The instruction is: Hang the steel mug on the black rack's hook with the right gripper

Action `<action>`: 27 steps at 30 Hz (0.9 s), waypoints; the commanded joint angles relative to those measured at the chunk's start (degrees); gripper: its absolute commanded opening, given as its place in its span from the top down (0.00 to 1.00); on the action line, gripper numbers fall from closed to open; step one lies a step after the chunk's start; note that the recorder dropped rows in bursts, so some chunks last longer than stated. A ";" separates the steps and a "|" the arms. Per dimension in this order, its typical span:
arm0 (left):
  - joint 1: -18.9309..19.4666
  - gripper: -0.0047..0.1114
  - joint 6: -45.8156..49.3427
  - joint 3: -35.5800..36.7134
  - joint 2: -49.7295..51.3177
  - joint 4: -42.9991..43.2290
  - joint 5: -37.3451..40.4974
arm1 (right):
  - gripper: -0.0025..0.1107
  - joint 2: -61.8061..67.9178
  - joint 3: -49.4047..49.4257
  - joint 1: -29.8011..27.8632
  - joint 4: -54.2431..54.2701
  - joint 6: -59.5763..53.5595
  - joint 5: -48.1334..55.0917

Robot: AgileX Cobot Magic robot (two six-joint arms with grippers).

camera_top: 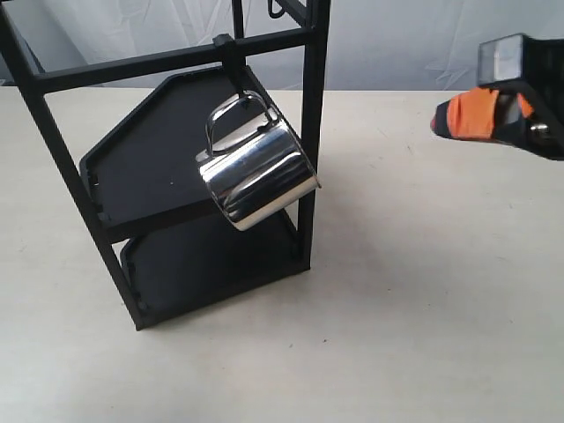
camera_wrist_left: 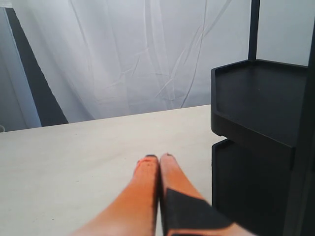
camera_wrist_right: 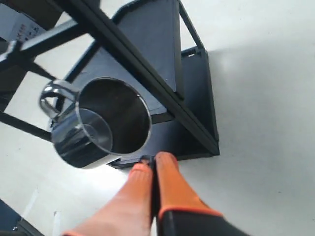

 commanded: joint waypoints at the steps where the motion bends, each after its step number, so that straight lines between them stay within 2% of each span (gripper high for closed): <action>1: -0.27 0.95 -0.14 0.02 -0.27 0.04 -0.30 | 0.98 -5.91 0.06 -0.25 -0.82 0.24 1.02; 11: -0.27 0.95 -0.14 0.02 -0.27 0.04 -0.30 | 0.98 -12.12 0.06 -0.25 -0.81 0.09 0.67; 16: -0.27 0.95 -0.14 0.02 -0.27 0.04 -0.30 | 0.98 -14.50 1.52 -1.21 -9.41 -1.38 -6.01; 22: -0.27 0.95 -0.14 0.02 -0.27 0.04 -0.30 | 0.98 -24.81 17.80 -8.70 -9.76 -3.69 -21.49; 27: -0.27 0.95 -0.14 0.02 -0.27 0.04 -0.30 | 0.98 -35.49 32.48 -12.52 -9.18 -3.97 -27.15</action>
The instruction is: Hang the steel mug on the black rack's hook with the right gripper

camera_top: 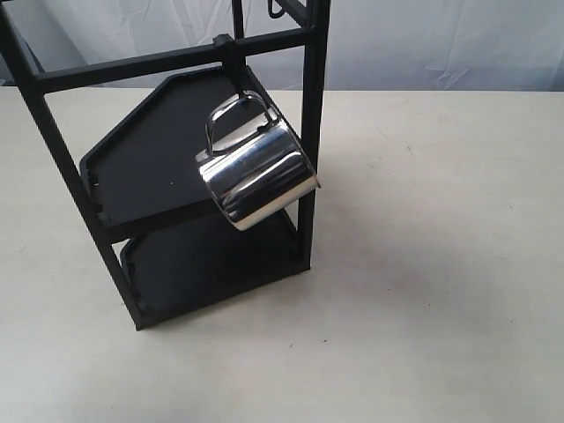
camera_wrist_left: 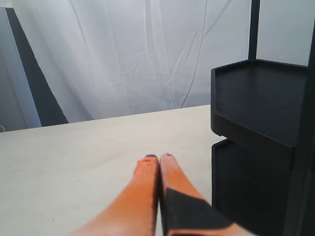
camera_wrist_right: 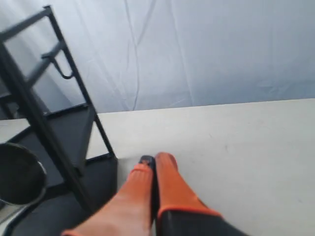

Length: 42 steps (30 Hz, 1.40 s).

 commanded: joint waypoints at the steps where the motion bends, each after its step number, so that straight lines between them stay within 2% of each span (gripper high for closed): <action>1: -0.27 0.95 -0.14 0.02 -0.27 0.04 -0.30 | 0.98 -9.18 12.34 -2.47 0.04 -1.44 -6.32; 5: -0.27 0.95 -0.14 0.02 -0.27 0.04 -0.30 | 0.98 -17.38 21.93 -2.50 0.04 -1.95 -11.53; 9: -0.27 0.95 -0.14 0.02 -0.27 0.04 -0.30 | 0.98 -22.31 26.98 -3.10 0.54 -1.95 -14.48; 14: -0.27 0.95 -0.14 0.02 -0.27 0.04 -0.30 | 0.98 -24.17 26.98 -3.79 0.64 -1.95 -10.87; 42: -0.27 0.95 -0.14 0.02 -0.27 0.04 -0.30 | 0.98 -24.17 26.98 -3.79 0.77 -1.95 -11.10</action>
